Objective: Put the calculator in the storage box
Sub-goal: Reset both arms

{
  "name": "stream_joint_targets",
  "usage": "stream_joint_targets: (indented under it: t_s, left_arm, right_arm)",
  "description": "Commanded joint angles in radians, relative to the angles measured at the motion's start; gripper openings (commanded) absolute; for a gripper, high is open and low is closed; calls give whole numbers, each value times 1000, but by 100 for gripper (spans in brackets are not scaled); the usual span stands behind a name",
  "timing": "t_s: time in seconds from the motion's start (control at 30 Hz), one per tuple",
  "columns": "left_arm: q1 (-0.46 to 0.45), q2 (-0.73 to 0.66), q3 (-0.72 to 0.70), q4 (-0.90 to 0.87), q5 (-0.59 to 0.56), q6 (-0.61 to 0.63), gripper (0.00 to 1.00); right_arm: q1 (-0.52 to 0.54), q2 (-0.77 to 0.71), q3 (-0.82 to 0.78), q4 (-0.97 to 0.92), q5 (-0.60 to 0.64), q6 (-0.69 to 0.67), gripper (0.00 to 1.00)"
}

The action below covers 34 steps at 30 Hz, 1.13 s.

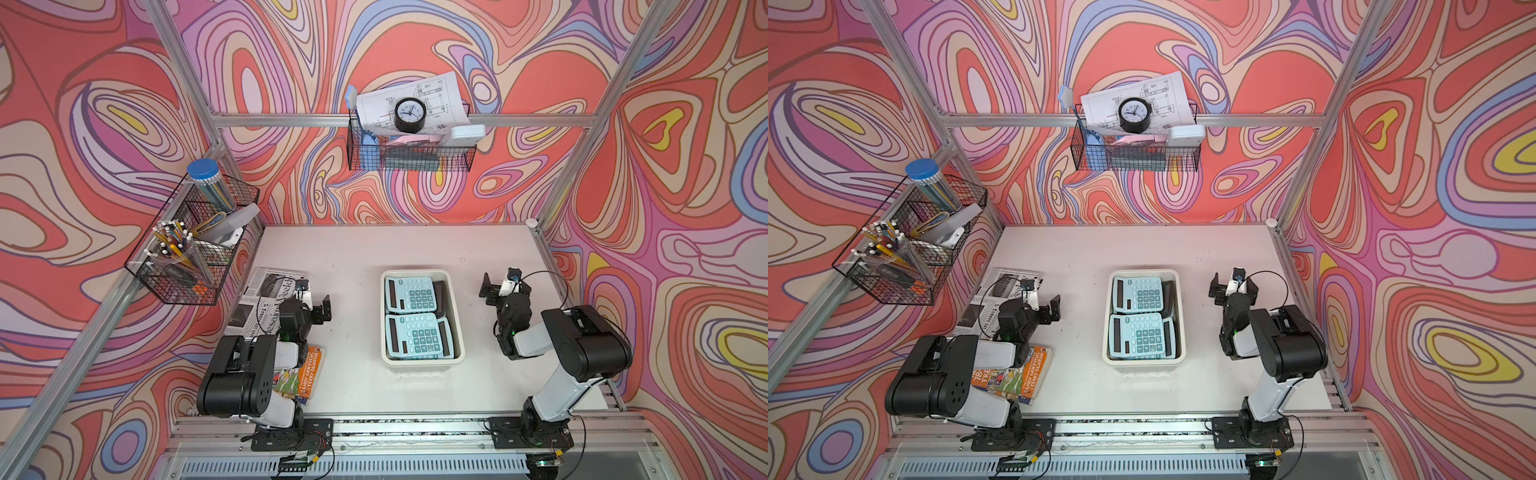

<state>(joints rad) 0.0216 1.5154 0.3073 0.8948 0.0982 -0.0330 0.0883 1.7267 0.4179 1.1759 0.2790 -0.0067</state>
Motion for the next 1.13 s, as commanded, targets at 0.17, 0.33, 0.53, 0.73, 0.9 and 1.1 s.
stream_joint_targets:
  t_s: [0.17,0.33,0.53,0.73,0.9,1.1]
  left_arm:
    - [6,24,76,-28,-29,4,99]
    - [5,19,76,-34,-32,7,99]
    - [5,18,75,-31,-32,5,99]
    - [4,19,74,-31,-31,5,99]
    - [4,19,74,-31,-32,5,99]
    - [4,19,75,-31,-32,5,99]
  right_arm:
    - [-44,-22,39,-191,-69,34,98]
    - [-44,-26,32,-177,-65,30,98]
    - [-44,-26,32,-176,-65,30,98]
    - [-44,-26,33,-179,-64,32,98]
    - [-44,-24,37,-184,-66,31,98]
    - [-45,-26,33,-182,-68,33,98]
